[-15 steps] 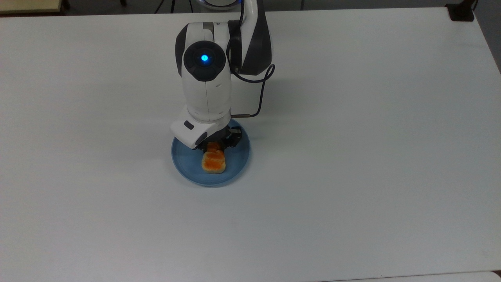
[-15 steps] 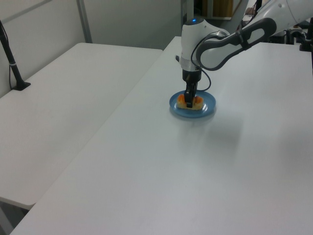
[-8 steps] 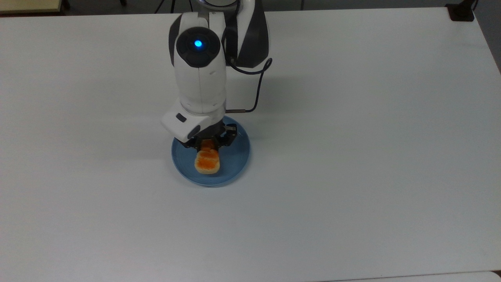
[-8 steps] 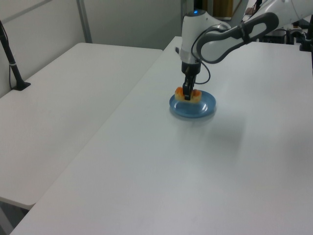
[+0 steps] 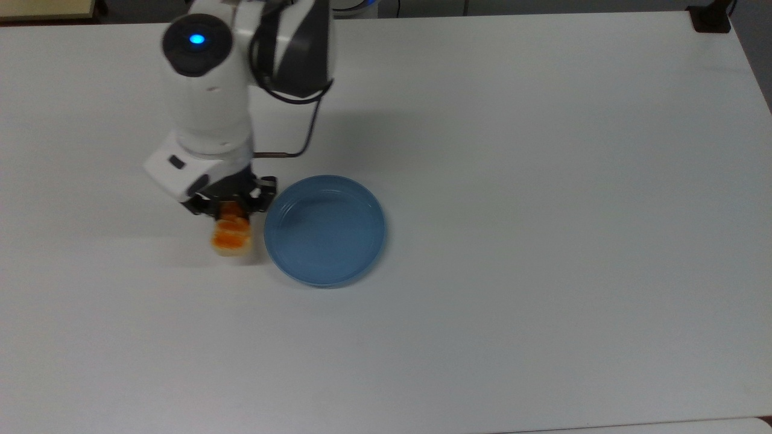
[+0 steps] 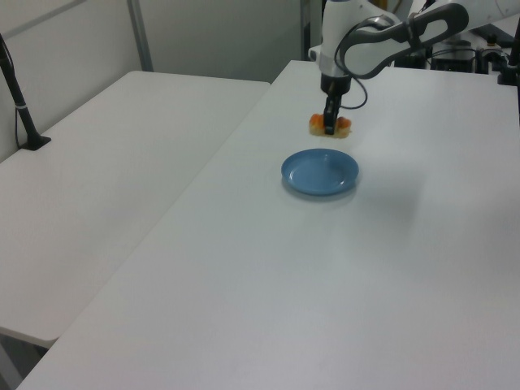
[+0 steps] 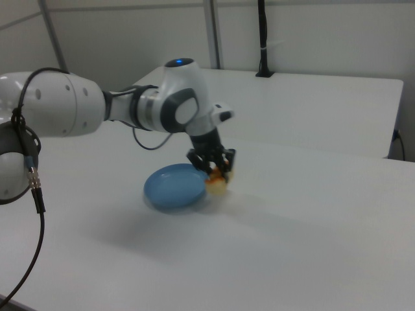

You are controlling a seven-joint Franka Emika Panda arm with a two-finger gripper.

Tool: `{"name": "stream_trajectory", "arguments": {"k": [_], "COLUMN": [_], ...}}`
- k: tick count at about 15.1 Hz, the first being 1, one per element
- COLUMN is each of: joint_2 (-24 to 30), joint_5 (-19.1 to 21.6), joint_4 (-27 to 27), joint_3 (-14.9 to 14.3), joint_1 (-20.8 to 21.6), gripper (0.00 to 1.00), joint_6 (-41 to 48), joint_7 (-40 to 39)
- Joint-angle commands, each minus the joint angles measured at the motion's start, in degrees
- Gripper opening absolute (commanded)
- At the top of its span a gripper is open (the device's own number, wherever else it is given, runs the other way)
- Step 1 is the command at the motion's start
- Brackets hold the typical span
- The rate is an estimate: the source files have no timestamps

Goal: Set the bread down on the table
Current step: 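Carry the held bread roll off the plate and lower it onto the table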

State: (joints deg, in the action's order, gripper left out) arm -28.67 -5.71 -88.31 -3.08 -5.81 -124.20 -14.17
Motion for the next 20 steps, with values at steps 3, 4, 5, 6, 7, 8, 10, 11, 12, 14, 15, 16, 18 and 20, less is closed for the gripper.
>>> {"name": "stream_trajectory", "arguments": {"k": [3, 4, 5, 6, 7, 8, 10, 11, 12, 14, 15, 16, 18, 20], "joint_2": [-1.9, -2.4, -2.8, -3.4, -3.8, -3.9, -5.0, -5.0, -5.0, -4.9, -4.9, -4.9, -4.6, -2.8], "joint_5": [0.0, 0.0, 0.0, -0.1, -0.1, 0.0, -0.1, 0.0, 0.0, 0.3, 0.4, 0.4, 0.4, -0.3], "joint_4": [-0.4, -0.4, -0.4, -0.4, -0.4, -0.5, -0.4, -0.5, -0.5, -0.5, -0.5, -0.5, -0.5, -0.5], "joint_3": [-1.0, -1.0, -1.0, -1.0, -1.0, -1.0, -1.0, -1.0, -1.0, -1.0, -1.0, -1.0, -0.9, -0.4], "joint_1": [-5.7, -6.6, -6.8, -6.8, -6.8, -6.8, -6.8, -6.8, -6.8, -6.8, -6.8, -6.8, -6.5, -5.8], "gripper": [0.41, 0.41, 0.41, 0.41, 0.41, 0.41, 0.51, 0.62, 0.68, 0.91, 0.97, 1.00, 1.00, 1.00], "joint_6": [-0.3, -1.0, -1.9, -2.6, -3.0, -3.2, -3.3, -3.9, -4.4, -4.5, -4.5, -4.4, -4.4, -4.0], "joint_7": [-10.7, -11.3, -11.4, -11.1, -10.9, -10.7, -10.6, -10.5, -10.5, -10.4, -10.4, -10.1, -8.8, -4.9]}}
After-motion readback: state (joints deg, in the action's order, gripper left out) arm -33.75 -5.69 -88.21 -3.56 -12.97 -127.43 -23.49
